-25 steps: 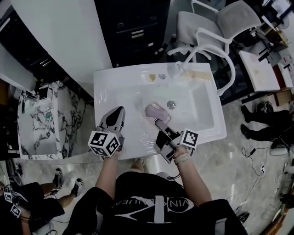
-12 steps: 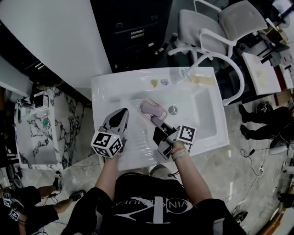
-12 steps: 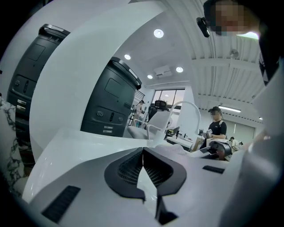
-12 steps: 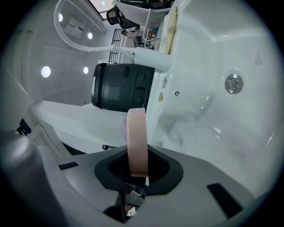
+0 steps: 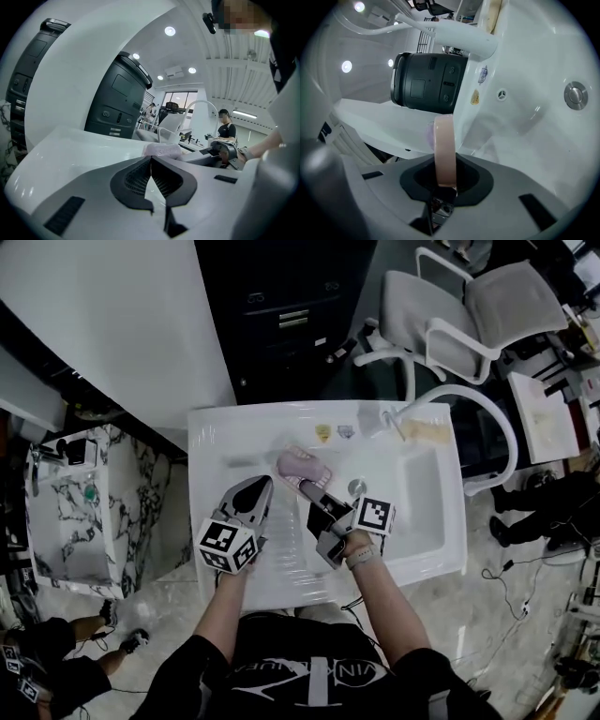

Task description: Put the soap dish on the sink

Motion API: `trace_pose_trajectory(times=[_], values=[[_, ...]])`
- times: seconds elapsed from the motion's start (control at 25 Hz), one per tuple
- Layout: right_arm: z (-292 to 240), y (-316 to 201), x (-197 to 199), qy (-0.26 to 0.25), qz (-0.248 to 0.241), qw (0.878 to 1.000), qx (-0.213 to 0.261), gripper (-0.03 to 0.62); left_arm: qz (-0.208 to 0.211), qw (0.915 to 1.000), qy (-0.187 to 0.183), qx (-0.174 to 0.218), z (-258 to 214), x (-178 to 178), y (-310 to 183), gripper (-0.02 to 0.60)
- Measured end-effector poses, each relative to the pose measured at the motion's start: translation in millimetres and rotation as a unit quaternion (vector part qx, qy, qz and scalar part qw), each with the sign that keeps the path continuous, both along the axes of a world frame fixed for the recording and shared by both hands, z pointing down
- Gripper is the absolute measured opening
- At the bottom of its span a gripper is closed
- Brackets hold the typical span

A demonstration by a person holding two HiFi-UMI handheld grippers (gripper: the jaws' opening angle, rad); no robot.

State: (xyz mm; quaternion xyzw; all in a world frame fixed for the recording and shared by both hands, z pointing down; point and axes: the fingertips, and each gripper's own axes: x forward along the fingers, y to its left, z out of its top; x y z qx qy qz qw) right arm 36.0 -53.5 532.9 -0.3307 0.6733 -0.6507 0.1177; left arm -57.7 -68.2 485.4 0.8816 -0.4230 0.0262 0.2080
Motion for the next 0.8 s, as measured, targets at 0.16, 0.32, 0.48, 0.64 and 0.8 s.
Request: trace_pose_trajectory(times=[0.16,0.32,0.48,0.64,0.8], values=[[11,-15,-7,0.0,-0.012,1.0,-0.019,0.064,-0.003,0.9999,0.004,-0.011,12,7,-10,0.017],[14,-32,-14,-0.007,-0.026,0.999,-0.02,0.064,-0.008,0.9998,0.003,-0.021,23,12,-19,0.017],[16,-45,-21,-0.023,-0.043,0.999,-0.008,0.064,-0.02,0.9993,0.002,-0.03,31,11,-25,0.017],[24,-51,-22,-0.011,-0.053,0.998,-0.021,0.064,-0.024,0.9992,-0.001,-0.033,35,9,-29,0.017],[19,-62,-31,-0.034,-0.071,0.997,-0.004,0.064,-0.028,0.9989,-0.006,-0.038,40,7,-33,0.017]])
